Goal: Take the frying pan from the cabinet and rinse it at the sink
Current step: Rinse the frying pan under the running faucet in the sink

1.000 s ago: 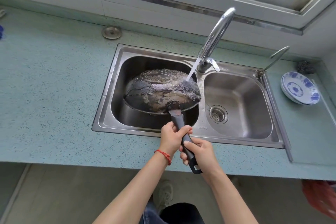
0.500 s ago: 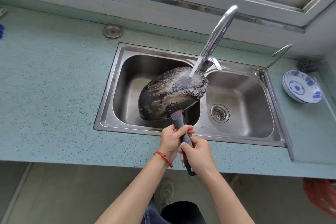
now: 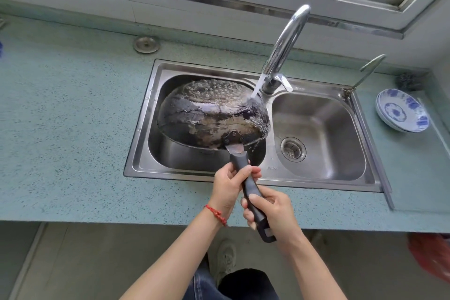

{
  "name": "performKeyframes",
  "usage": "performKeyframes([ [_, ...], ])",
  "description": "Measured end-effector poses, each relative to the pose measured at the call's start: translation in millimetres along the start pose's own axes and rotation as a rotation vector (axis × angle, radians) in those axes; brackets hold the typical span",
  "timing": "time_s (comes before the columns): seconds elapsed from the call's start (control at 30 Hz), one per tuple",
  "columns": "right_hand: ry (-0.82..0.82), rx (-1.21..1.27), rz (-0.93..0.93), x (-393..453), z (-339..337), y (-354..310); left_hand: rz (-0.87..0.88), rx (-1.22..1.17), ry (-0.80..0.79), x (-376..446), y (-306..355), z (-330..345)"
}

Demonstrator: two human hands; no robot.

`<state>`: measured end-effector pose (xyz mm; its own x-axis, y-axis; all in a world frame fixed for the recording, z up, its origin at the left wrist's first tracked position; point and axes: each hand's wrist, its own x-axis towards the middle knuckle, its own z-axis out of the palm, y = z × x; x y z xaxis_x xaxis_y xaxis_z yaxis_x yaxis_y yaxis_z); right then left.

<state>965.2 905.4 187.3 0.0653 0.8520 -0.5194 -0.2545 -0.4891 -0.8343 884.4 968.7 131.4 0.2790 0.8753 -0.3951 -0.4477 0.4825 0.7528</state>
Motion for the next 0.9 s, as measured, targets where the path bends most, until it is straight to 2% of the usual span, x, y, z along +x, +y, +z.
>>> performKeyframes([
  [0.1,-0.044,0.063,0.008,-2,1,1,-0.043,-0.069,-0.016,0,7,4],
  [0.2,-0.060,0.091,0.026,-3,2,3,-0.008,0.135,-0.022,-2,12,-1],
  [0.3,-0.058,0.011,0.029,-3,1,1,0.013,0.291,-0.035,-5,12,-5],
  [0.47,-0.036,-0.249,0.062,-5,-8,-8,0.064,0.339,-0.020,-6,4,-2],
  [0.6,0.104,-0.538,0.079,-3,-18,-11,0.123,0.411,0.022,-5,-1,1],
  [0.7,0.145,-0.845,-0.004,-3,-10,-8,0.149,0.435,0.041,-6,-3,5],
  [0.77,0.196,-0.939,-0.070,-6,-3,-4,0.148,0.424,0.045,-5,-3,9],
  [0.9,0.269,-0.762,-0.154,-8,-4,1,0.125,0.433,0.045,-4,-3,10],
])
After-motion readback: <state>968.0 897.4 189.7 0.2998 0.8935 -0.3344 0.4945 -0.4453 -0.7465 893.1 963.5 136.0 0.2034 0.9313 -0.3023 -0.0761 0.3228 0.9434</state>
